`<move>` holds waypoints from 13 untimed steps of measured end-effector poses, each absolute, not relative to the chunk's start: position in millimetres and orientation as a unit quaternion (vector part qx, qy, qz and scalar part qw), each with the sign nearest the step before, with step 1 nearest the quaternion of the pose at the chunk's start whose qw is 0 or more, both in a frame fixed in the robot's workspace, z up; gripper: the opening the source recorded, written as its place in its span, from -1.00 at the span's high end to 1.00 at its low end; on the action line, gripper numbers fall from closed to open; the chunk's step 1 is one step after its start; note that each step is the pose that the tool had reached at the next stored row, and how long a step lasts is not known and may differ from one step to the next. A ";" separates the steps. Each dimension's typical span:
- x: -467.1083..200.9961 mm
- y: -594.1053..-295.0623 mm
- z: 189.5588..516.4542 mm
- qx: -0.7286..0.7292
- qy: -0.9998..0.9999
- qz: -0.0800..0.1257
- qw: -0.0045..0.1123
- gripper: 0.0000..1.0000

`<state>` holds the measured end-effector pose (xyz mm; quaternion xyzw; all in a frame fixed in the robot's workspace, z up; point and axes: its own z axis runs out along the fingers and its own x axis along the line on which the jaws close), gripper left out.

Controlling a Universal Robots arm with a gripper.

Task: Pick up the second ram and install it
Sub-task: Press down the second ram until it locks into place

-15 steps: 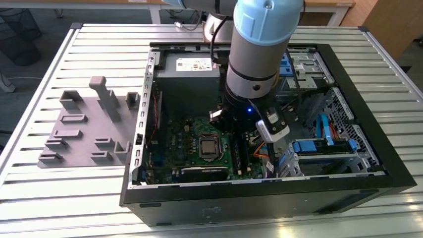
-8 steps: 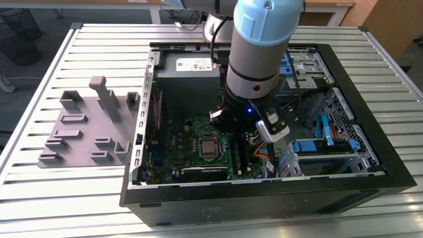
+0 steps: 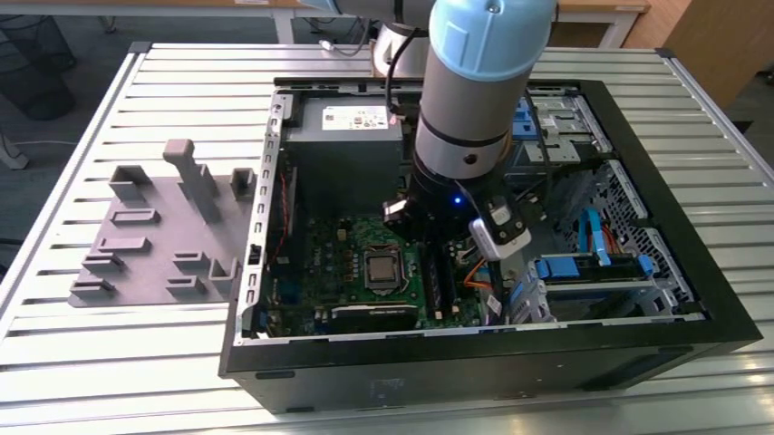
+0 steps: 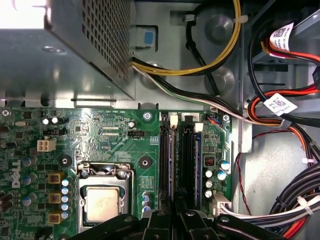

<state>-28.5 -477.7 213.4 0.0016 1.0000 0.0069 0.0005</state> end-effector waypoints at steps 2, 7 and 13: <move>-28.5 -477.7 213.4 0.002 1.000 0.007 0.001 0.72; -27.9 -477.8 213.5 0.007 1.000 0.007 0.000 0.72; -27.9 -477.8 212.3 0.011 1.000 0.007 0.001 0.72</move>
